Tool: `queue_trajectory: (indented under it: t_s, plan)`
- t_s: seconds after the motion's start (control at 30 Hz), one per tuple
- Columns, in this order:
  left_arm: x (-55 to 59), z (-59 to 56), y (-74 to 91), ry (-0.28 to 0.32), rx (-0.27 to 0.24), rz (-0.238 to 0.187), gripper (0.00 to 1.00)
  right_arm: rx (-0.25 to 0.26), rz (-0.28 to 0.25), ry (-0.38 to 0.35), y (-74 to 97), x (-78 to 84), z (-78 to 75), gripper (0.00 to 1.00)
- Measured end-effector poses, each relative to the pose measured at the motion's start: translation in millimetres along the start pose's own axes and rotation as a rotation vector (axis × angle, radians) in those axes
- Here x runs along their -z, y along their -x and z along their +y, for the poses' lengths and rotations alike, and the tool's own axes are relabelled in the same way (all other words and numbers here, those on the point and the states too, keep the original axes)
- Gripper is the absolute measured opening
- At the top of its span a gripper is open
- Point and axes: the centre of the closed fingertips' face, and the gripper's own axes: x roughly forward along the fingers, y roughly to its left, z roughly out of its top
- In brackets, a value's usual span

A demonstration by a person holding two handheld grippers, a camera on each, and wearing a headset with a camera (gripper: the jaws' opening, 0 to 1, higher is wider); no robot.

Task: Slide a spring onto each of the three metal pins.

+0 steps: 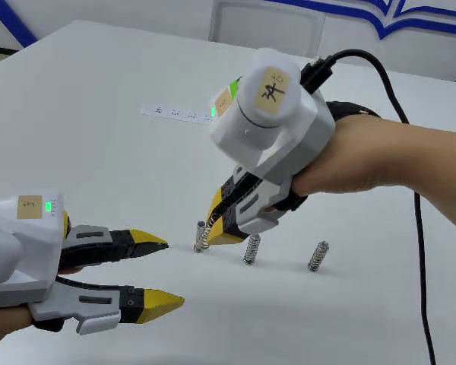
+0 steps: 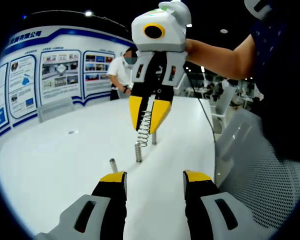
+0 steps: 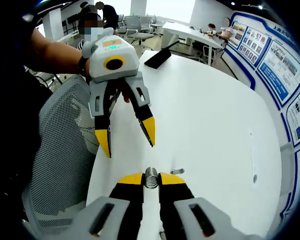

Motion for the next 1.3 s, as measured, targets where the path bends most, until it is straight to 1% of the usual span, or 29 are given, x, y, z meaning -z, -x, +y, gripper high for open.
queue_trajectory:
  t_s: [0.03, 0.17, 0.27, 0.3, 0.4, 0.5, 0.67, 0.73, 0.93, 1.13, 1.3]
  plan:
    - [-0.1, 0.7, 0.3, 0.002, -0.003, -0.001, 0.47, 0.001, 0.002, -0.003, -0.1, 0.5, -2.2, 0.12]
    - [0.8, 3.9, 1.9, 0.011, -0.017, -0.003, 0.49, 0.025, 0.026, -0.009, -4.0, 5.0, -19.0, 0.12]
    - [2.2, 5.1, 3.0, 0.018, -0.024, -0.003, 0.51, 0.033, 0.029, -0.02, -7.6, 5.1, -27.7, 0.12]
    - [2.9, 5.4, 3.5, 0.022, -0.027, -0.003, 0.52, 0.046, 0.041, -0.014, -10.2, 6.7, -33.1, 0.12]
    - [5.5, 6.3, 4.5, 0.032, -0.032, -0.001, 0.53, 0.05, 0.055, -0.014, -16.3, 8.6, -39.4, 0.12]
    - [6.9, 6.9, 5.8, 0.037, -0.037, -0.002, 0.54, 0.055, 0.074, -0.018, -23.0, 13.9, -47.3, 0.12]
    - [8.5, 8.1, 7.4, 0.047, -0.047, -0.006, 0.55, 0.038, 0.089, -0.034, -33.8, 20.3, -53.9, 0.12]
    - [9.2, 9.0, 8.0, 0.052, -0.051, -0.008, 0.56, 0.036, 0.094, -0.032, -37.8, 20.5, -56.1, 0.12]
    - [10.9, 10.9, 9.1, 0.065, -0.057, -0.01, 0.57, 0.024, 0.103, -0.041, -42.6, 22.1, -54.8, 0.12]
    - [11.8, 12.5, 9.7, 0.073, -0.06, -0.01, 0.58, 0.013, 0.107, -0.04, -46.5, 20.5, -52.8, 0.12]
    - [12.8, 13.6, 9.8, 0.075, -0.062, -0.011, 0.57, 0.001, 0.118, -0.044, -52.4, 23.5, -54.0, 0.12]
